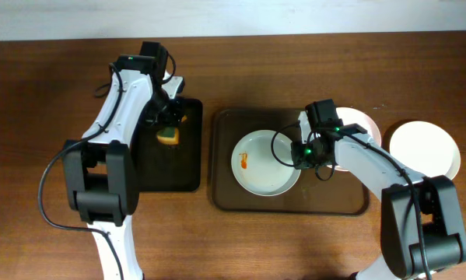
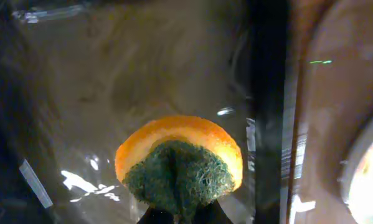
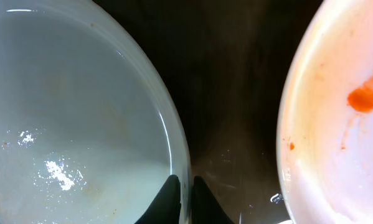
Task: Clean dirty plates on tray and stack at the side
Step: 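Lower the left gripper onto the black tray and grasp the green sponge, then carry the sponge with the left gripper to the held white plate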
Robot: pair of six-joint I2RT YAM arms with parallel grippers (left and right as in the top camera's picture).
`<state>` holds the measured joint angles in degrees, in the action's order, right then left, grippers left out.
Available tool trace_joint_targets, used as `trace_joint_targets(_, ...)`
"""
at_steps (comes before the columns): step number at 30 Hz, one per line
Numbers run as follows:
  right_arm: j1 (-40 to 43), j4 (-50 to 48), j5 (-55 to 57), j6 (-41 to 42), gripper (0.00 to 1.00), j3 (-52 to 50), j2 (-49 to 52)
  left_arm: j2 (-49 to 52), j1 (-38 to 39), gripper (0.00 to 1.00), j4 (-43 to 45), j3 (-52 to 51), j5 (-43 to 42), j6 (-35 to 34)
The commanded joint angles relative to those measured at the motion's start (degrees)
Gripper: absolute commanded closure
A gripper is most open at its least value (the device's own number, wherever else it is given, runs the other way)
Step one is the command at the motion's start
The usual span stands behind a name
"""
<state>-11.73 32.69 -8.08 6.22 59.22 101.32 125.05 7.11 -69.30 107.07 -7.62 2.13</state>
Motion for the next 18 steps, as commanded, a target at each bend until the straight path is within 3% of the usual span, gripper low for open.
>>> trace_joint_targets(1, -0.3, -0.1, -0.8, 0.2, 0.86, -0.3, 0.3, -0.3, 0.7, 1.0, -2.6, 0.9, 1.9, 0.7)
trace_joint_targets(3, -0.3, 0.0, -0.8, 0.2, 0.81, -0.3, 0.3, -0.3, 0.8, 1.0, -2.2, 1.0, 2.2, 1.4)
trace_joint_targets(7, -0.2, 1.1, -0.8, 0.2, 0.65, 0.5, 0.3, -0.4, 1.2, 1.0, -1.5, 1.2, -10.3, 8.3)
trace_joint_targets(12, -0.2, 3.3, -4.5, 0.2, 0.57, 2.1, 0.3, -0.4, 2.5, 1.0, -0.6, 1.8, -8.2, 8.2)
trace_joint_targets(18, -0.2, 3.3, -4.5, 0.2, 0.56, 2.1, 0.3, -0.4, 3.4, 1.0, -0.7, 1.8, -4.1, 6.8)
